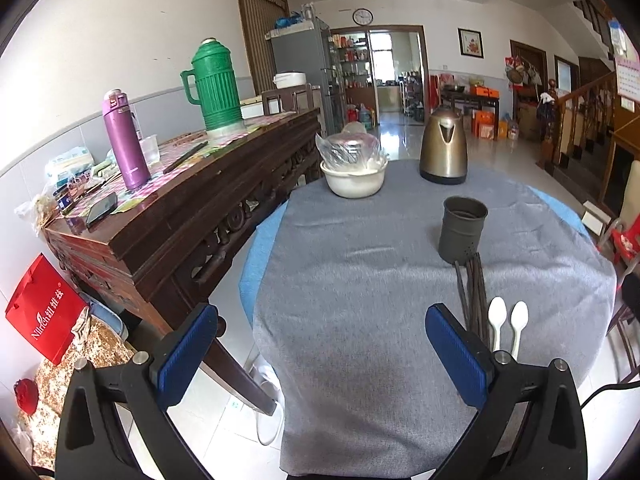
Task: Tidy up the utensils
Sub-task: 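Move both tools toward the white spoons beside the chopsticks, then close the right tool on one white plastic spoon, then grasp the other white spoon with the left tool while the right tool holds its spoon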
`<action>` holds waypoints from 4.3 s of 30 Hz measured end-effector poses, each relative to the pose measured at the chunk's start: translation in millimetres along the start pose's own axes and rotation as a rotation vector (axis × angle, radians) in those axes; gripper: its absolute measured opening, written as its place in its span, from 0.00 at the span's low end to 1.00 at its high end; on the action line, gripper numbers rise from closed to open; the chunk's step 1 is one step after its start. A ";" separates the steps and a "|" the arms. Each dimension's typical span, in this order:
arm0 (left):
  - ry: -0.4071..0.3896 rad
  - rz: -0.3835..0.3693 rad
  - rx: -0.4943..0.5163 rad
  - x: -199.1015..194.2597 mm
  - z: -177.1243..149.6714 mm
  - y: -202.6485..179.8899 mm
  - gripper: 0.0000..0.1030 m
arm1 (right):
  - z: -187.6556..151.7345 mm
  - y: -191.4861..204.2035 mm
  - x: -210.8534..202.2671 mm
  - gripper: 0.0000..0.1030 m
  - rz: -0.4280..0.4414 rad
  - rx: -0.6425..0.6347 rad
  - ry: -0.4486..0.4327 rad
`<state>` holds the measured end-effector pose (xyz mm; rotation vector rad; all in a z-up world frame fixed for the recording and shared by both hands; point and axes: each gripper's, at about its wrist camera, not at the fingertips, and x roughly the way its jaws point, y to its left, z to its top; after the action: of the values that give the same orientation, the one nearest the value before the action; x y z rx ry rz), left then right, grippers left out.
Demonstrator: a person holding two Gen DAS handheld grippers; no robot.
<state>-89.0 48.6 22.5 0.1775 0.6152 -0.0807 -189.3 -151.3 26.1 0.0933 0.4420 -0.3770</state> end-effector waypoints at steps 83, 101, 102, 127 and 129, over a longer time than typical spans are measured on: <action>0.483 -0.410 0.121 208.7 -4.5 -125.8 0.77 | -79.8 -67.9 255.4 0.38 0.305 0.428 0.625; 0.449 -0.461 0.177 199.9 -4.2 -137.8 0.46 | -80.6 -74.1 256.1 0.04 0.220 0.362 0.562; 0.448 -0.456 0.177 200.3 -3.6 -137.2 0.46 | -80.9 -76.9 256.0 0.04 0.225 0.373 0.563; 0.388 -0.422 0.150 187.1 3.6 -94.4 0.46 | -57.4 -32.9 275.8 0.38 0.085 0.307 0.678; 0.385 -0.443 0.174 184.8 6.7 -99.2 0.46 | -56.2 -27.7 276.6 0.23 0.059 0.284 0.675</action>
<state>52.6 -54.2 -93.4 0.2243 1.0255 -0.5388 9.1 -260.3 -144.8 0.5180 1.0470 -0.3420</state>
